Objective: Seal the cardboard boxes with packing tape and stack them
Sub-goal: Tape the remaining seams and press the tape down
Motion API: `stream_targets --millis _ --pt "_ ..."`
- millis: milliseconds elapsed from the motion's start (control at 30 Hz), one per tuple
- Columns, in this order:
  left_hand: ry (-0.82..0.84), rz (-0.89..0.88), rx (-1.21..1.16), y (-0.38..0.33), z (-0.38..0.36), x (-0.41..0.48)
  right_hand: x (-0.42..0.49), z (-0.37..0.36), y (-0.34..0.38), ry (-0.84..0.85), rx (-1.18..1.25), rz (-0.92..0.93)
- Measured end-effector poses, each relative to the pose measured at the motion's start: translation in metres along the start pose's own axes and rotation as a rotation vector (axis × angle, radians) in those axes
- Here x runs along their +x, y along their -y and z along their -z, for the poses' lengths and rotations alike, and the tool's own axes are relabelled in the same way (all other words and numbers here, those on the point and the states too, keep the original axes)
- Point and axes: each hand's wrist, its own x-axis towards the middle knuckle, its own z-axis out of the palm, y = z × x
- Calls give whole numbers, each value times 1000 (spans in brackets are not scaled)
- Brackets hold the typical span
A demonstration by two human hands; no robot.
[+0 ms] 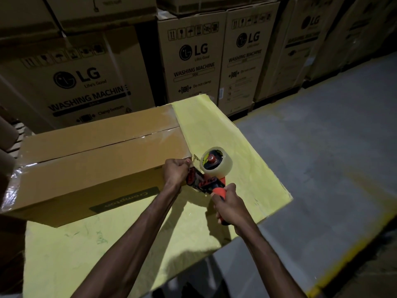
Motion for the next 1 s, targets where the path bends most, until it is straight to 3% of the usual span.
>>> stream_targets --millis 267,667,1000 --pt "-58 -121 72 -2 1 -8 6 -7 -6 -31 87 -29" --pt "-35 -100 -21 3 1 -2 13 -7 -17 -57 148 -29" --pt "-12 9 -232 -6 -7 5 -1 -8 -55 -232 -22 272"
